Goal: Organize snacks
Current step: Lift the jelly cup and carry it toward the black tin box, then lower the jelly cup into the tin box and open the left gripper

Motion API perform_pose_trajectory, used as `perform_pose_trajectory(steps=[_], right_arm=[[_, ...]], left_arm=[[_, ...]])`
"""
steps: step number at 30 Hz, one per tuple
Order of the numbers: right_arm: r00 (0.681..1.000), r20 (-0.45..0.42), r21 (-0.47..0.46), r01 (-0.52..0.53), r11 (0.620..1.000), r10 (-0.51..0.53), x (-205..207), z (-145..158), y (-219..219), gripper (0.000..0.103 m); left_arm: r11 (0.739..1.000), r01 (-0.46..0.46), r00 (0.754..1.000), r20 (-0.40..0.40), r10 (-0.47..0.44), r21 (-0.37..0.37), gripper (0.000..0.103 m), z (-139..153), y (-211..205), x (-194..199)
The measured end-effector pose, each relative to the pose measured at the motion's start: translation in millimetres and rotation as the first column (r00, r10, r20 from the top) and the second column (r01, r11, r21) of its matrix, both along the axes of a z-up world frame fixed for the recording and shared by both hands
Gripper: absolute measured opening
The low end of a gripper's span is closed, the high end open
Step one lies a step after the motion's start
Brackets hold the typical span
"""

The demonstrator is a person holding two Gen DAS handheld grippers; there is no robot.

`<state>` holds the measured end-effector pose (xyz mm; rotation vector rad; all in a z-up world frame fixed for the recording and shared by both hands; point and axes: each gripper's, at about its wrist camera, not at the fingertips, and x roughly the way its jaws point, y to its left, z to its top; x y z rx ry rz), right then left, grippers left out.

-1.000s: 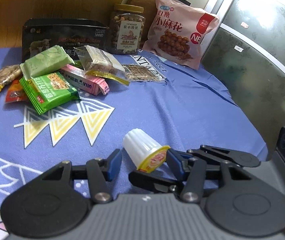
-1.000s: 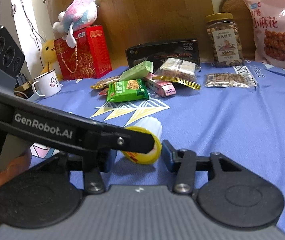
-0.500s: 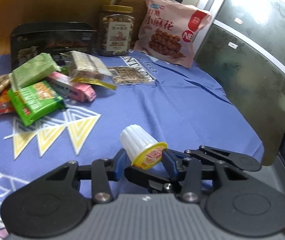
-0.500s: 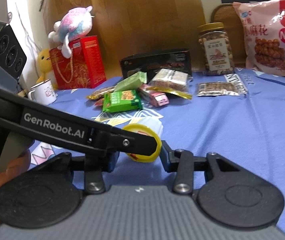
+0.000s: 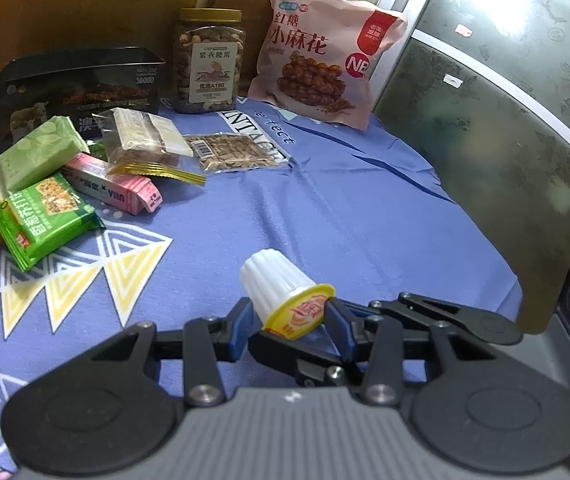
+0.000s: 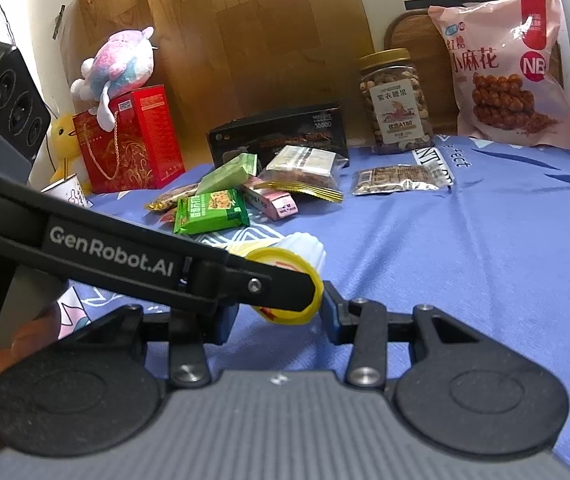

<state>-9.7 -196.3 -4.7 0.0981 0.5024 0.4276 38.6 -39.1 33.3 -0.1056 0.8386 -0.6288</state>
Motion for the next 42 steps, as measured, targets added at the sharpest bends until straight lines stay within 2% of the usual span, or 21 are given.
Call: perform_pose_trajectory(steps=[9, 18, 25, 29, 35, 42], right_arm=[[1.0, 0.02, 0.004, -0.023, 1.0, 0.023, 7, 5, 10, 0.046], [0.999, -0.031, 0.001, -0.041, 0.999, 0.041, 13, -3, 20, 0.046], [0.999, -0.027, 0.006, -0.044, 0.999, 0.044, 15, -2, 25, 0.046], [0.998, -0.01, -0.007, -0.059, 0.998, 0.059, 21, 3, 32, 0.046], [0.992, 0.066, -0.031, -0.107, 0.994, 0.108, 43, 30, 51, 0.046], [0.984, 0.071, -0.033, -0.164, 0.986, 0.166, 88, 46, 73, 0.045]], left_arm=[[1.0, -0.023, 1.0, 0.019, 0.023, 0.016, 0.041, 6, 13, 4], [0.999, -0.045, 0.999, -0.015, 0.045, 0.019, 0.041, -9, 22, 8], [0.998, -0.055, 0.998, 0.007, 0.055, 0.023, 0.041, -4, 26, 9], [0.997, -0.075, 0.997, 0.035, 0.074, 0.025, 0.041, 8, 37, 14], [0.994, -0.103, 0.988, 0.12, 0.097, 0.043, 0.041, 45, 55, 34], [0.987, -0.145, 0.983, 0.122, 0.135, 0.074, 0.041, 63, 75, 83]])
